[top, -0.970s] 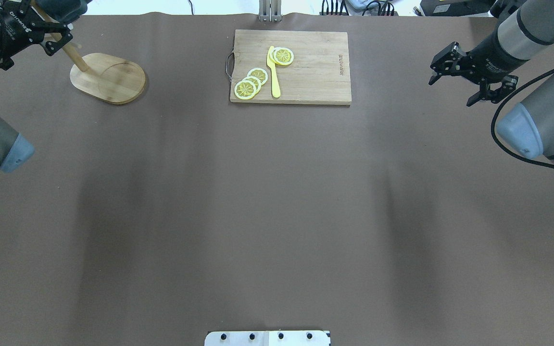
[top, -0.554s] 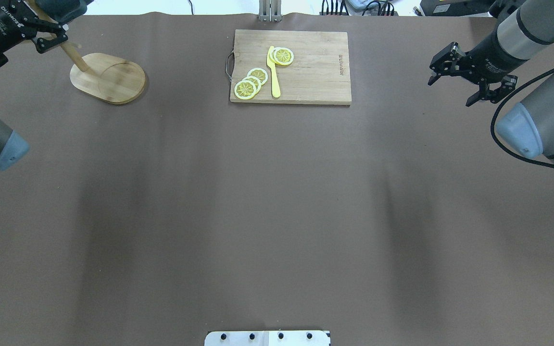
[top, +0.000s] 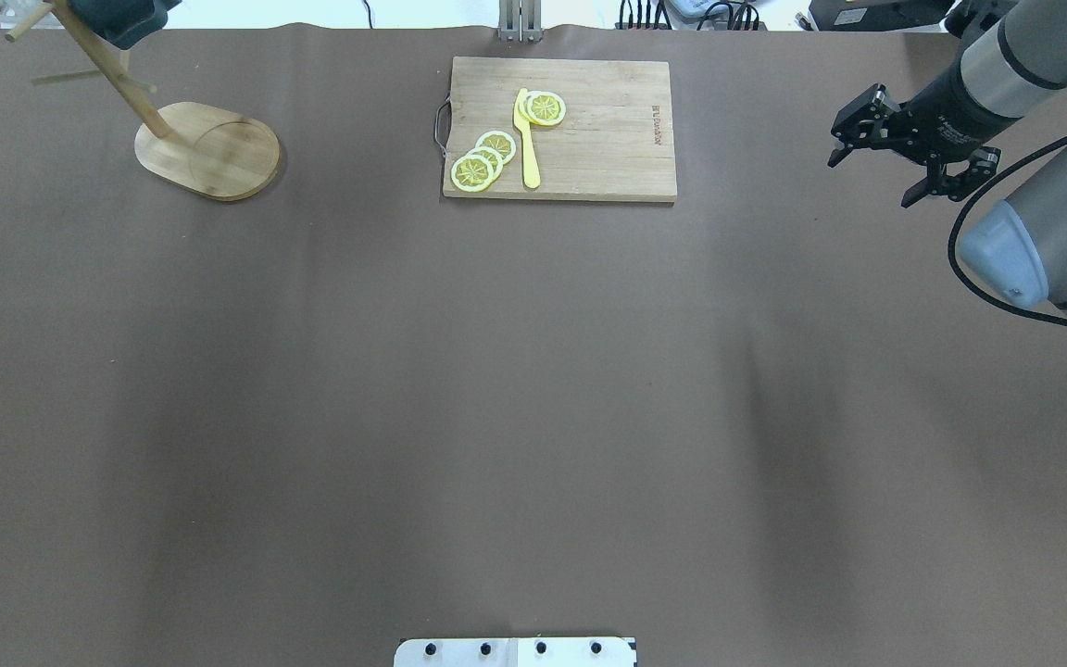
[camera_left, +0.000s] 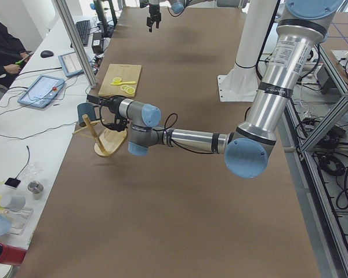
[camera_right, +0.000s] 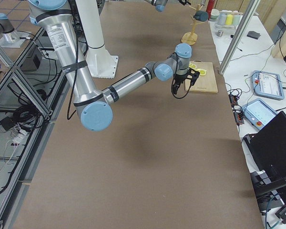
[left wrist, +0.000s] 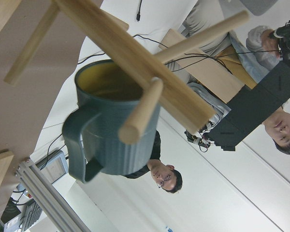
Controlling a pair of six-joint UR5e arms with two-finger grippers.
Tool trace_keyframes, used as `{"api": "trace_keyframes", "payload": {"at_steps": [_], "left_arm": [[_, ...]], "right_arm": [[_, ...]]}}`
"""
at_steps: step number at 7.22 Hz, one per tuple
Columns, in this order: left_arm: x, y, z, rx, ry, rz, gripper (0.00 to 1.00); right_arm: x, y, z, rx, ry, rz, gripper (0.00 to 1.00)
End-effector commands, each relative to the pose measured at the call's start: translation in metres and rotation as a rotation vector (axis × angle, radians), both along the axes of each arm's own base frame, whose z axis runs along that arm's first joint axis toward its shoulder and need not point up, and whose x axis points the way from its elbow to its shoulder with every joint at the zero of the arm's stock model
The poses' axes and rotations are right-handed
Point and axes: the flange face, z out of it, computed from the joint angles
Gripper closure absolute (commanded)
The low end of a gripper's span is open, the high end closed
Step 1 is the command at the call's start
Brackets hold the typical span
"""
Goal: Hang cup on storage rack
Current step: 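Open the left gripper and pull back while the right arm retracts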
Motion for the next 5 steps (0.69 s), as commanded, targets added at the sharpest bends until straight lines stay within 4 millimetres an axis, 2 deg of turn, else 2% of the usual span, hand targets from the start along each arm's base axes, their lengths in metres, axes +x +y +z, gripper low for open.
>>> {"api": "trace_keyframes", "payload": {"at_steps": [1, 2, 3, 4, 5], "left_arm": [[-0.045, 0.020, -0.008, 0.105, -0.127, -0.060, 0.02], [-0.049, 0.032, -0.008, 0.181, -0.262, -0.104, 0.02], [-0.054, 0.047, -0.004, 0.252, -0.399, -0.146, 0.02], [-0.065, 0.057, 0.007, 0.343, -0.623, -0.213, 0.02], [-0.072, 0.076, 0.033, 0.416, -0.870, -0.246, 0.02]], "right_arm": [[0.002, -0.003, 0.010, 0.026, 0.017, -0.025, 0.00], [0.010, -0.004, 0.014, 0.045, 0.024, -0.033, 0.00], [0.034, -0.010, 0.021, 0.078, 0.035, -0.042, 0.00], [0.055, -0.012, 0.047, 0.121, 0.066, -0.084, 0.00], [0.084, -0.019, 0.074, 0.148, 0.093, -0.105, 0.00]]}}
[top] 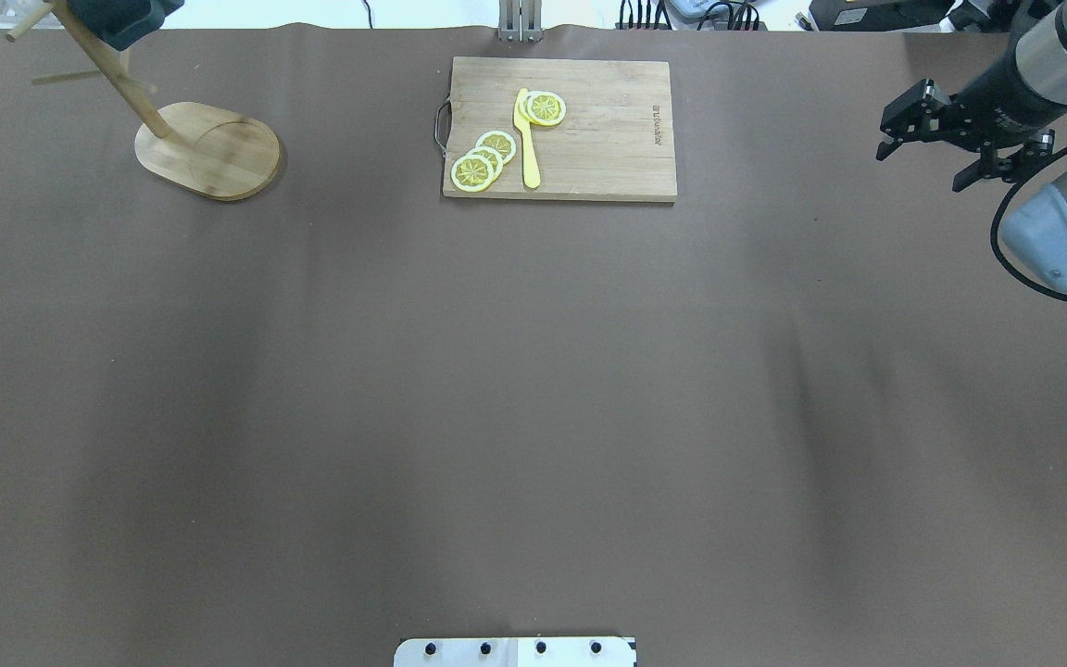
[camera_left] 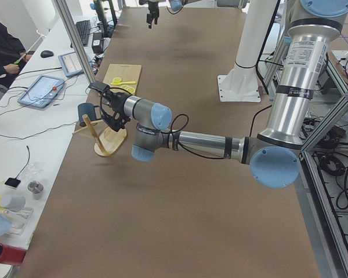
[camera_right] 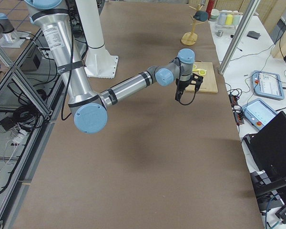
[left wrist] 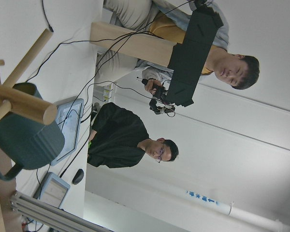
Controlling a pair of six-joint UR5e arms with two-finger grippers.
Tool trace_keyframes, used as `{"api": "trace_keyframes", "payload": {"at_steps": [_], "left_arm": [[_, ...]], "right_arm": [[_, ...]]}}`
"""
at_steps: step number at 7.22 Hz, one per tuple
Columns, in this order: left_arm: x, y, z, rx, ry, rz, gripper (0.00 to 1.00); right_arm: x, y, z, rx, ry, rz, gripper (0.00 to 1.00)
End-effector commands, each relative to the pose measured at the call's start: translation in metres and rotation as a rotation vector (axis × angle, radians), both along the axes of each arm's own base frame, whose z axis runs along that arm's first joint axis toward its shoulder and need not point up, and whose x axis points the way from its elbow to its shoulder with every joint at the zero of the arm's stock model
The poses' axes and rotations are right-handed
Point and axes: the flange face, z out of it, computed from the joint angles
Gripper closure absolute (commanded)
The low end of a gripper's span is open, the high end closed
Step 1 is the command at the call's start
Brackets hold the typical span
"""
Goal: Hang cup on storage rack
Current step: 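Open the left gripper and pull back while the right arm retracts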
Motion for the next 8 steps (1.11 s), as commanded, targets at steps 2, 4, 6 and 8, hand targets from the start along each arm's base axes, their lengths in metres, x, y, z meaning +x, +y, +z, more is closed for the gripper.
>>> {"api": "trace_keyframes", "payload": {"at_steps": [2, 4, 6, 8], "left_arm": [[-0.016, 0.046, 0.068, 0.152, -0.622, -0.118, 0.02], [-0.027, 0.056, 0.096, 0.194, -0.934, -0.136, 0.02], [-0.042, 0.045, 0.113, 0.162, -1.184, -0.109, 0.02], [-0.050, 0.066, 0.158, 0.156, -1.455, 0.009, 0.02]], "right_arm": [[0.080, 0.003, 0.084, 0.124, 0.086, -0.126, 0.00], [0.107, 0.014, 0.122, 0.141, 0.113, -0.172, 0.00], [0.144, 0.035, 0.159, 0.156, 0.129, -0.196, 0.00], [0.167, 0.054, 0.190, 0.161, 0.135, -0.229, 0.00]]}}
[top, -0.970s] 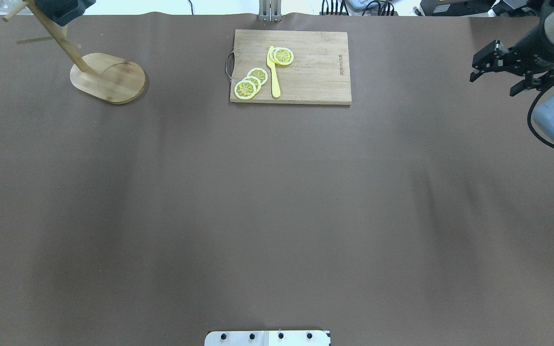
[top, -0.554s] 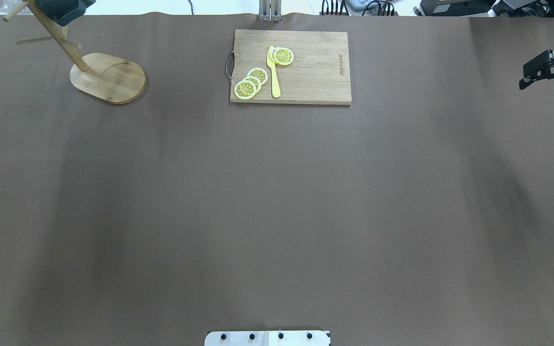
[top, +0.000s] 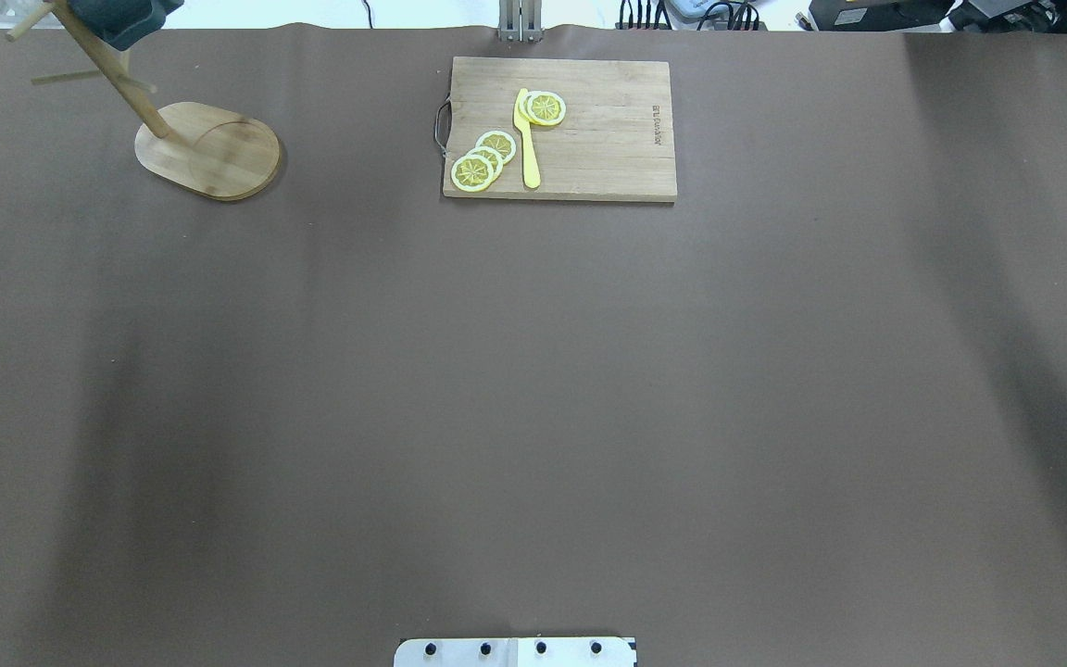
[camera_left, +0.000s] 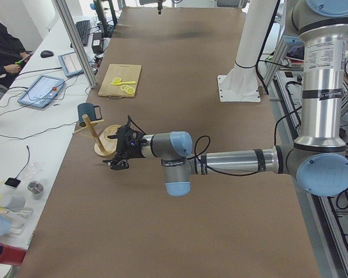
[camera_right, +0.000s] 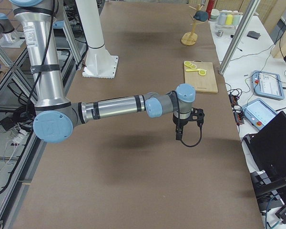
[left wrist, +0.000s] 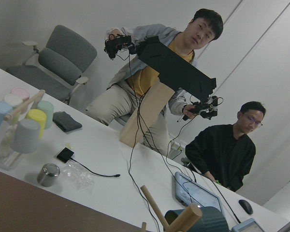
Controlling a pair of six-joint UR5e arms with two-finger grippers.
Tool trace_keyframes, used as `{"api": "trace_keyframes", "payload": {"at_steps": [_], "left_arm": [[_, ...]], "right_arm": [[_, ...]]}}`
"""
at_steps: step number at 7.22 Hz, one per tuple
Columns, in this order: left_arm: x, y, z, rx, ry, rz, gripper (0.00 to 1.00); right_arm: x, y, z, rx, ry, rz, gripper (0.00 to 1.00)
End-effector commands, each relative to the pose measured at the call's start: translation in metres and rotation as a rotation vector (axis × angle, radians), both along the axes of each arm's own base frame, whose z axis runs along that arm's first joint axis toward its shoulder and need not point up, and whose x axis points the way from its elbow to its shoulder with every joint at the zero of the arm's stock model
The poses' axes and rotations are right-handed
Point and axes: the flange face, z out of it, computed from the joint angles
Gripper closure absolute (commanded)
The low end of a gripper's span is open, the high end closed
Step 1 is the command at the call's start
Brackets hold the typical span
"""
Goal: Hang cup on storage rack
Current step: 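Open the left gripper and pull back while the right arm retracts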
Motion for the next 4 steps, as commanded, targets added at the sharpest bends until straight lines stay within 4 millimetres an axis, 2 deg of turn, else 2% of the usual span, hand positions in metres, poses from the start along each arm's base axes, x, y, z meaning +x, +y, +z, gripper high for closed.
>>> {"api": "trace_keyframes", "payload": {"at_steps": [1, 2, 3, 4], "left_arm": [[-0.005, 0.021, 0.042, -0.097, -0.191, 0.062, 0.02], [0.000, 0.022, 0.054, -0.154, -0.227, 0.139, 0.02], [0.005, 0.022, 0.064, -0.199, -0.248, 0.219, 0.02], [0.011, 0.021, 0.085, -0.337, -0.232, 0.289, 0.02]], "right_arm": [[0.030, 0.019, 0.039, -0.006, 0.000, -0.025, 0.00], [0.041, 0.028, 0.061, -0.034, -0.040, -0.029, 0.00], [0.052, 0.040, 0.071, -0.046, -0.072, -0.023, 0.00], [0.057, 0.045, 0.077, -0.058, -0.076, -0.012, 0.00]]}}
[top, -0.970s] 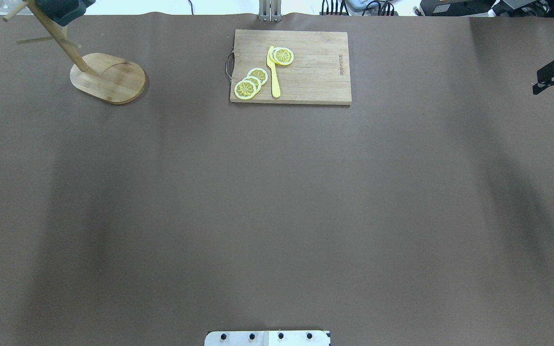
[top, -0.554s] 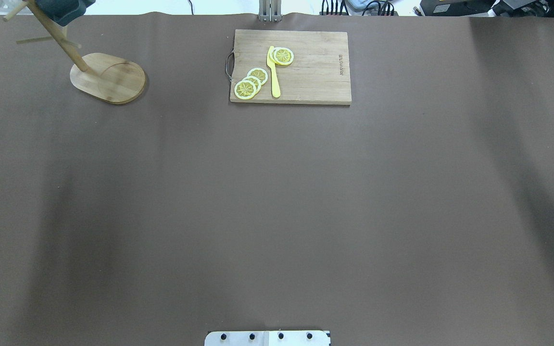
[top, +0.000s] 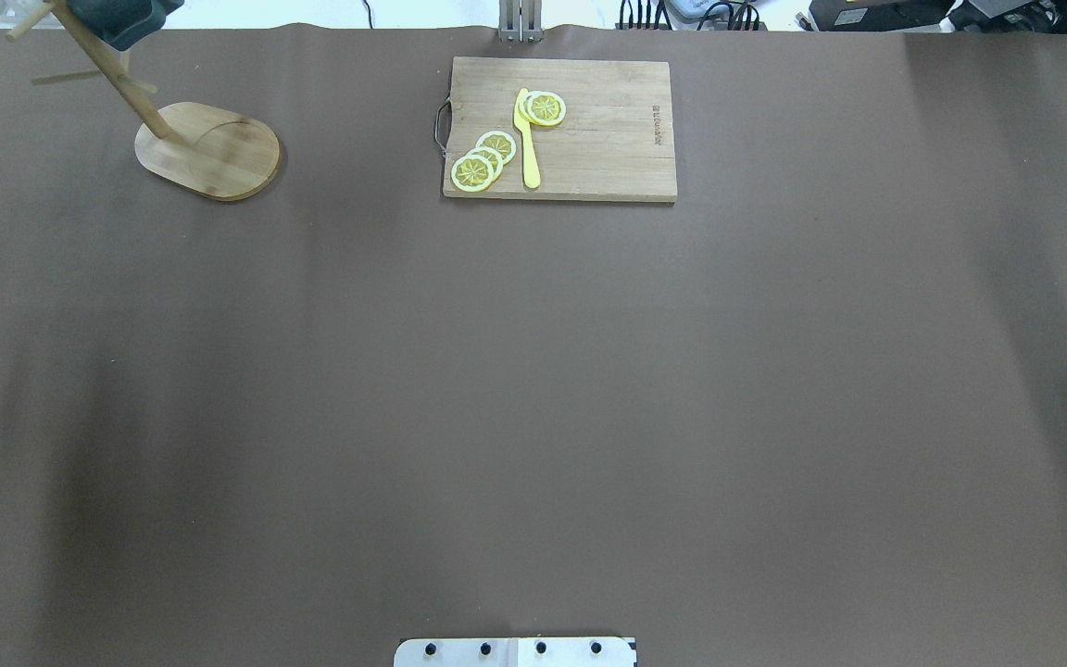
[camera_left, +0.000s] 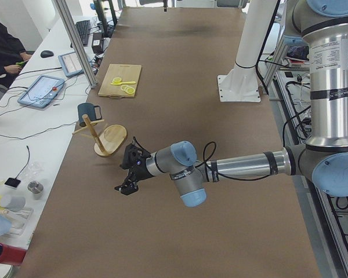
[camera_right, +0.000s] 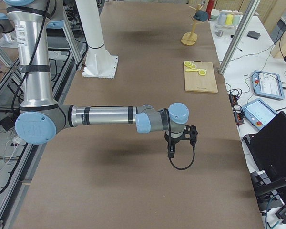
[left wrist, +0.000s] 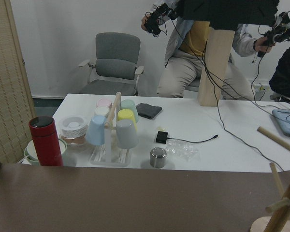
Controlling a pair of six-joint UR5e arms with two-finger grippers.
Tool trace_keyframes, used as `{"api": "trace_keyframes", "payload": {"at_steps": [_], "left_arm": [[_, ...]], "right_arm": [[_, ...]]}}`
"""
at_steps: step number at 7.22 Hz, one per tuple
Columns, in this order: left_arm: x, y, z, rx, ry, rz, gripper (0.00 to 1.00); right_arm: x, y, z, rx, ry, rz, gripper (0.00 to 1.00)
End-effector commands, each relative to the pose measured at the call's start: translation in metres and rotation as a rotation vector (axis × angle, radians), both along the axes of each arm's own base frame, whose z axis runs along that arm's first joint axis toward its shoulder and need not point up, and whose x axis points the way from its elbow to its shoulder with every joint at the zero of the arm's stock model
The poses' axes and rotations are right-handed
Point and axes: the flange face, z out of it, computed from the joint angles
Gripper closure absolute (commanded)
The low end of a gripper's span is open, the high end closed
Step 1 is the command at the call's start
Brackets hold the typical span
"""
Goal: Hang cup on storage rack
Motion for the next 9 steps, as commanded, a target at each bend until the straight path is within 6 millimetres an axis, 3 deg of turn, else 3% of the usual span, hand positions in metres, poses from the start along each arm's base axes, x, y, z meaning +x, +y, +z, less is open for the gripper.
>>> {"api": "trace_keyframes", "payload": {"at_steps": [1, 2, 4, 5, 7, 9], "left_arm": [[0.007, 0.016, 0.051, -0.227, -0.086, 0.172, 0.02], [0.008, 0.019, 0.066, -0.256, -0.196, 0.293, 0.02], [0.022, 0.024, 0.068, -0.313, -0.084, 0.414, 0.02], [0.027, 0.019, 0.062, -0.364, -0.035, 0.434, 0.02], [0.036, -0.004, 0.016, -0.436, 0.043, 0.472, 0.02], [0.040, -0.012, 0.006, -0.429, 0.063, 0.490, 0.02]], "right_arm": [[0.013, 0.016, 0.017, -0.026, -0.017, 0.015, 0.00], [0.020, 0.011, 0.010, -0.036, -0.025, 0.040, 0.00], [0.021, 0.022, 0.023, -0.051, -0.023, 0.039, 0.00], [0.022, 0.024, 0.022, -0.052, -0.023, 0.042, 0.00], [0.039, 0.028, 0.022, -0.043, -0.026, 0.069, 0.00], [0.042, 0.018, 0.011, -0.050, -0.026, 0.074, 0.00]]}}
